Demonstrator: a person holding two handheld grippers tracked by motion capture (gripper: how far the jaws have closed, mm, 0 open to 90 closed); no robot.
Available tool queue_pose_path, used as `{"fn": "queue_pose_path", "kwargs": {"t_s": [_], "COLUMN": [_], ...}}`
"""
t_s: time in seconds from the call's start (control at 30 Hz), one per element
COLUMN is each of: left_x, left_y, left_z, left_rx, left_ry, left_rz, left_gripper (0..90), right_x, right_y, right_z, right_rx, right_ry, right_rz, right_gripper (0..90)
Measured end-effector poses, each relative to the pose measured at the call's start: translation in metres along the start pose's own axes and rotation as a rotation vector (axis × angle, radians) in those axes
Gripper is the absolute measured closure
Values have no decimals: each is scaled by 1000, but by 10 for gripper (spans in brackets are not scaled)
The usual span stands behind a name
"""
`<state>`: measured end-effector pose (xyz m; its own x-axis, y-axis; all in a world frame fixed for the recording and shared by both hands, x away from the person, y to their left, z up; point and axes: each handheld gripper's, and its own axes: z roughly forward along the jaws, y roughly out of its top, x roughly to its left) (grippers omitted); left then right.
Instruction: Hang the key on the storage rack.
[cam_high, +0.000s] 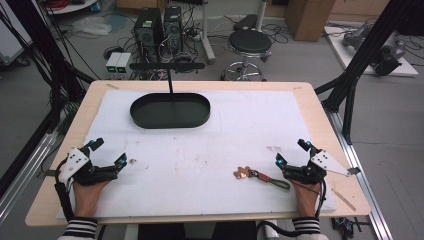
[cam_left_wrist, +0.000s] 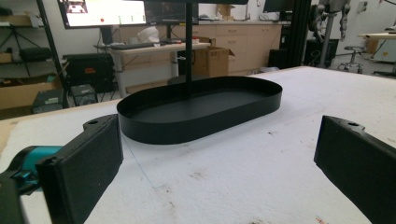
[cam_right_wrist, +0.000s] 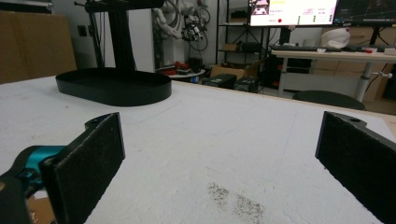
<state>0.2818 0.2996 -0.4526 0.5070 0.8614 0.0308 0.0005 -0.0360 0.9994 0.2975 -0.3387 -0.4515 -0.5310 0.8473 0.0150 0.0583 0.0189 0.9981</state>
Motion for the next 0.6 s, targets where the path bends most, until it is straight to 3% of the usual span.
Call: {"fn": "queue_pose_path", "kwargs": {"t_s": [0.6], "left_x": [-2], "left_y": [0], "left_z": [-3], "left_rx": [-6], "left_ry": [-36], "left_rz": [-3], "left_gripper": [17], "right_x": [0], "right_y": [0], "right_z": [0], "right_rx": [-1], "right_ry": [-4], "right_rz": [-2], "right_gripper": [3]}}
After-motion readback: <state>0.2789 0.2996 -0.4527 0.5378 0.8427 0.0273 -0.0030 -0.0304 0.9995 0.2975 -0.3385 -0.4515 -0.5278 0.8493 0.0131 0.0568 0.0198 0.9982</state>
